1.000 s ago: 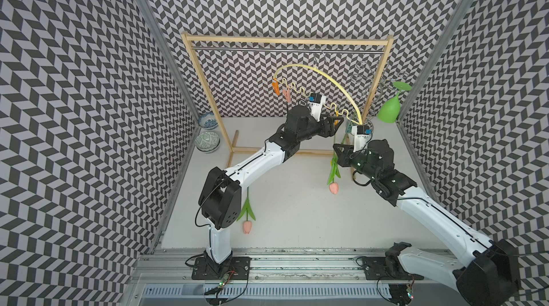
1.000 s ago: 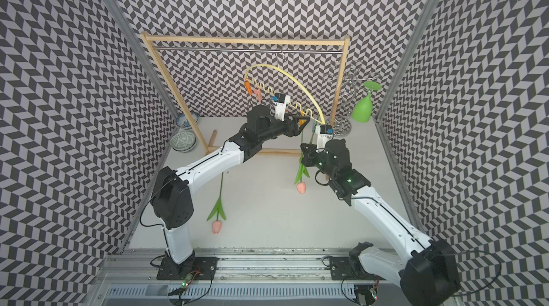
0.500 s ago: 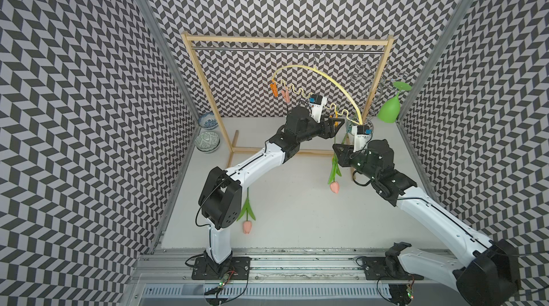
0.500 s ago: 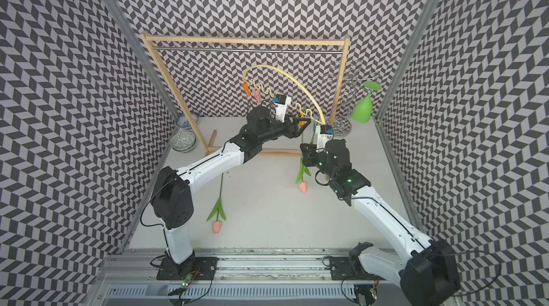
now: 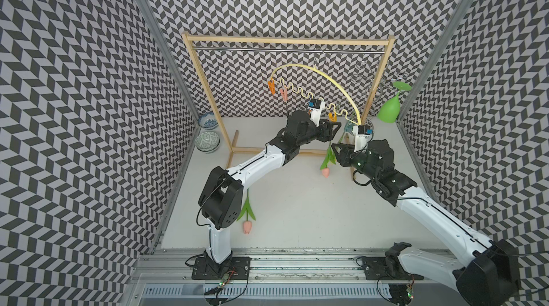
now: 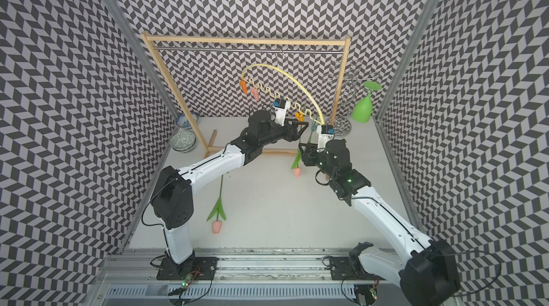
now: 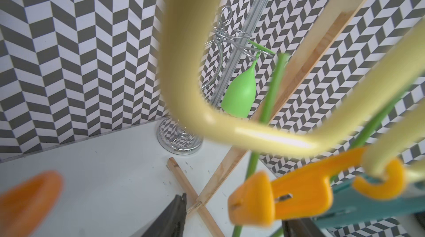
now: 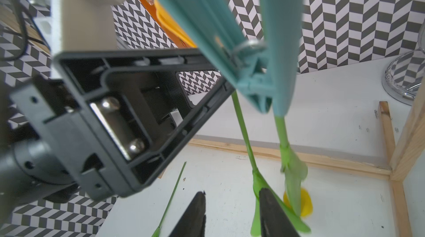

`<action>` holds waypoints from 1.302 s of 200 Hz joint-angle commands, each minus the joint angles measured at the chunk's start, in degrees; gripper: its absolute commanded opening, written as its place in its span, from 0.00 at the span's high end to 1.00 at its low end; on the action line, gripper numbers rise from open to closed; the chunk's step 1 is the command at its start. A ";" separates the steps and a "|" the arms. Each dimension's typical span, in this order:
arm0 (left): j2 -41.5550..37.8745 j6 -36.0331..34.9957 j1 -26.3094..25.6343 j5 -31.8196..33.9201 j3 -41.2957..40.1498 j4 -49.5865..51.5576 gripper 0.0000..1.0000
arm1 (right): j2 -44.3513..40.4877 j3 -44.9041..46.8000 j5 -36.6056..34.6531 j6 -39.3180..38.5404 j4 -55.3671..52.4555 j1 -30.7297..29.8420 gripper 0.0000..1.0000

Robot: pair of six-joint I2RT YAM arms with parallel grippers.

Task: Dry the flowers on a clothes hanger
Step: Clamp the flower onto the hanger.

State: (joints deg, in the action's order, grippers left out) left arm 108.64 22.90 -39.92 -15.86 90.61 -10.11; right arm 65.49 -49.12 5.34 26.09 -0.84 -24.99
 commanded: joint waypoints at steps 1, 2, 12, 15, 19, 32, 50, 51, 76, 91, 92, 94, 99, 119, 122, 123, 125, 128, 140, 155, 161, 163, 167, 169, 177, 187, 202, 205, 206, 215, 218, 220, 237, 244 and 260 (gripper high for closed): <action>-2.36 -2.47 0.19 2.83 -1.10 1.22 0.33 | 0.04 1.05 -1.40 0.28 2.09 0.51 0.57; -2.37 -2.53 0.15 2.88 -1.16 1.27 0.33 | 0.06 1.09 -1.44 0.28 2.12 0.49 0.57; -2.55 -2.66 0.19 3.70 -1.92 1.24 0.33 | 0.16 1.24 -1.80 0.43 2.22 0.61 0.57; -2.62 -2.68 0.17 3.90 -2.15 1.23 0.33 | 0.16 1.30 -1.89 0.50 2.18 0.64 0.57; -2.68 -2.75 0.19 4.13 -2.41 1.16 0.33 | 0.20 1.31 -2.04 0.61 2.14 0.58 0.57; -2.82 -2.86 0.24 4.98 -3.31 1.14 0.33 | 0.24 1.40 -2.73 0.76 2.05 0.65 0.57; -2.82 -2.93 0.24 6.10 -4.52 1.06 0.33 | 0.07 1.62 -3.81 1.09 1.74 0.91 0.56; -2.78 -2.94 0.22 6.19 -4.58 1.06 0.33 | 0.07 1.62 -3.81 1.09 1.74 0.91 0.56; -2.09 -2.77 0.20 7.95 -5.83 1.06 0.33 | -0.28 2.00 -4.20 1.57 1.82 1.18 0.56; -1.77 -2.68 0.22 8.34 -6.27 1.14 0.33 | -0.75 2.39 -4.08 1.64 1.87 1.25 0.56; -1.77 -2.64 0.21 8.32 -6.29 1.14 0.33 | -0.78 2.42 -4.01 1.71 1.84 1.25 0.56; -1.77 -2.60 0.20 8.30 -6.34 1.14 0.33 | -0.84 2.42 -4.02 1.76 1.84 1.24 0.56; -1.75 -2.59 0.22 8.31 -6.49 1.14 0.33 | -1.02 2.53 -4.03 1.74 1.85 1.23 0.56; -2.43 -2.32 0.20 8.36 -7.60 0.65 0.33 | -2.10 3.19 -3.66 1.92 1.69 1.22 0.56; -2.58 -2.26 0.20 8.38 -7.79 0.51 0.33 | -2.24 3.30 -3.59 1.97 1.65 1.20 0.56; -2.66 -2.25 0.20 8.34 -7.85 0.48 0.33 | -2.36 3.32 -3.55 1.96 1.64 1.23 0.56; -2.76 -2.20 0.20 8.38 -8.00 0.38 0.33 | -2.45 3.39 -3.51 2.02 1.68 1.23 0.56; -2.99 -2.11 0.20 8.37 -8.28 0.20 0.33 | -2.57 3.54 -3.38 2.10 1.67 1.19 0.56; -3.86 -1.89 0.20 8.31 -9.24 -0.45 0.33 | -3.21 3.78 -2.91 2.18 1.59 1.18 0.55; -4.89 -1.69 0.21 8.34 -10.46 -1.05 0.33 | -3.90 3.93 -2.34 2.30 1.14 1.26 0.55; -5.22 -1.67 0.20 8.35 -10.74 -1.05 0.32 | -4.20 4.00 -2.11 2.18 1.06 1.23 0.55; -5.26 -1.70 0.20 8.42 -10.85 -1.05 0.32 | -4.29 4.03 -2.03 2.18 0.94 1.21 0.55; -5.50 -1.71 0.20 8.43 -11.00 -0.99 0.32 | -4.55 4.04 -1.88 2.20 0.81 1.18 0.55; -5.58 -1.65 0.20 8.40 -11.09 -0.97 0.32 | -4.62 4.04 -1.80 2.19 0.79 1.22 0.55; -6.01 -1.54 0.20 8.49 -11.52 -0.88 0.31 | -5.16 4.12 -1.54 2.16 0.48 1.22 0.55; -6.65 -1.51 0.20 8.68 -12.21 -0.80 0.29 | -5.82 4.30 -1.15 2.12 0.14 1.22 0.55; -8.10 -1.37 0.20 9.46 -13.42 -0.32 0.26 | -6.95 4.30 -0.61 2.04 -0.71 1.19 0.55; -8.47 -1.26 0.21 9.71 -13.70 -0.20 0.25 | -7.10 4.20 -0.55 1.99 -1.02 1.25 0.55; -8.59 -1.36 0.20 9.79 -13.79 -0.15 0.25 | -7.16 4.16 -0.53 2.02 -1.14 1.26 0.55; -9.96 -1.29 0.24 10.69 -14.85 0.37 0.24 | -7.85 3.88 -0.29 1.88 -2.11 1.18 0.55; -10.49 -1.30 0.27 10.95 -15.22 0.50 0.24 | -8.05 3.79 -0.14 1.85 -2.39 1.18 0.55; -10.69 -1.21 0.28 11.14 -15.58 0.59 0.23 | -8.22 3.69 -0.09 1.84 -2.56 1.20 0.55; -13.65 -1.10 0.61 12.80 -18.31 2.02 0.18 | -9.56 2.47 0.32 1.51 -4.95 1.20 0.53; -15.52 -0.84 0.83 13.31 -19.72 2.57 0.17 | -10.05 1.67 0.49 1.24 -6.27 1.18 0.53; -19.74 -0.79 1.32 15.52 -23.46 3.68 0.16 | -10.94 -0.74 1.10 0.57 -9.61 1.19 0.51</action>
State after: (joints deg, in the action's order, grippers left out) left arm 94.72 21.98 -39.44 -4.27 70.96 -8.27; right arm 56.55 -46.13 4.99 27.92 -6.72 -24.08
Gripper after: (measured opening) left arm 0.836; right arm 0.483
